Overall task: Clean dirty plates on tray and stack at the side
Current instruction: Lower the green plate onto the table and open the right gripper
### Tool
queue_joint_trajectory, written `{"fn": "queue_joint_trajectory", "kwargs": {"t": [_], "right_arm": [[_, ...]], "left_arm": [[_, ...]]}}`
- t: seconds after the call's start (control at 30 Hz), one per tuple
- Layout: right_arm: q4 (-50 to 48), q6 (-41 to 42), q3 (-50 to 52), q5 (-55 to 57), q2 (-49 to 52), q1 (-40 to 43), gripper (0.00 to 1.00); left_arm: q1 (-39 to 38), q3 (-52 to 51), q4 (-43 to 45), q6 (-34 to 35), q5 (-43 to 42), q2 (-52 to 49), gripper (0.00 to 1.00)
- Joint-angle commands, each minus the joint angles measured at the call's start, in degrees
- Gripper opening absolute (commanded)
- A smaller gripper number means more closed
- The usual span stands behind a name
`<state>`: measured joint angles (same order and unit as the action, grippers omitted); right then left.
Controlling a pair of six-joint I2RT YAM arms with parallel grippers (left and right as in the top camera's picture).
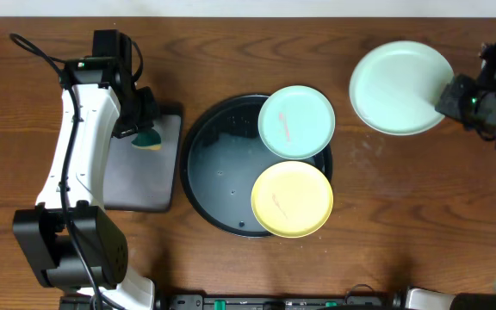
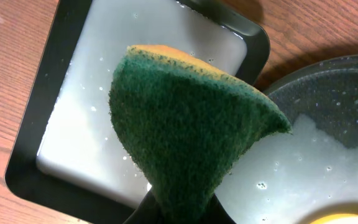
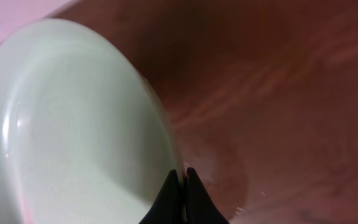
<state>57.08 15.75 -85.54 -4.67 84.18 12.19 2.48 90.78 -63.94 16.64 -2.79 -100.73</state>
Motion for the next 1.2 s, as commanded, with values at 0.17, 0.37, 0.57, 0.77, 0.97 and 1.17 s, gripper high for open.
{"fn": "queue_joint_trajectory", "kwargs": {"t": [0.17,0.37,0.57,0.77,0.97,1.17], "right_arm": [[-9.92,0.55,16.0,4.44,0.33,3.17,0.01],[-21.18,0.48,27.12,4.42,0.37,4.0,0.01],[-30.49,0.48,36.44,4.22,0.59,4.0,0.01],[-35.41,0.52,41.46,3.85,1.03,4.0,0.03],[-34.95,0.48,41.07,0.0,1.22,3.87,0.26],[-21.14,-1.55,30.91,-5.75,0.35,3.54,0.42]], "left_arm": [[0.13,0.09,-0.07,-0.52,0.68,0.04,0.08],[0.13,0.09,-0.07,-0.52,0.68,0.0,0.08],[0.13,0.09,-0.07,-0.52,0.68,0.0,0.08],[0.13,0.09,0.11,-0.52,0.68,0.0,0.08],[0.13,0.09,0.17,-0.52,0.68,0.0,0.08],[0.13,0.09,0.24,-0.5,0.66,0.0,0.08]]}}
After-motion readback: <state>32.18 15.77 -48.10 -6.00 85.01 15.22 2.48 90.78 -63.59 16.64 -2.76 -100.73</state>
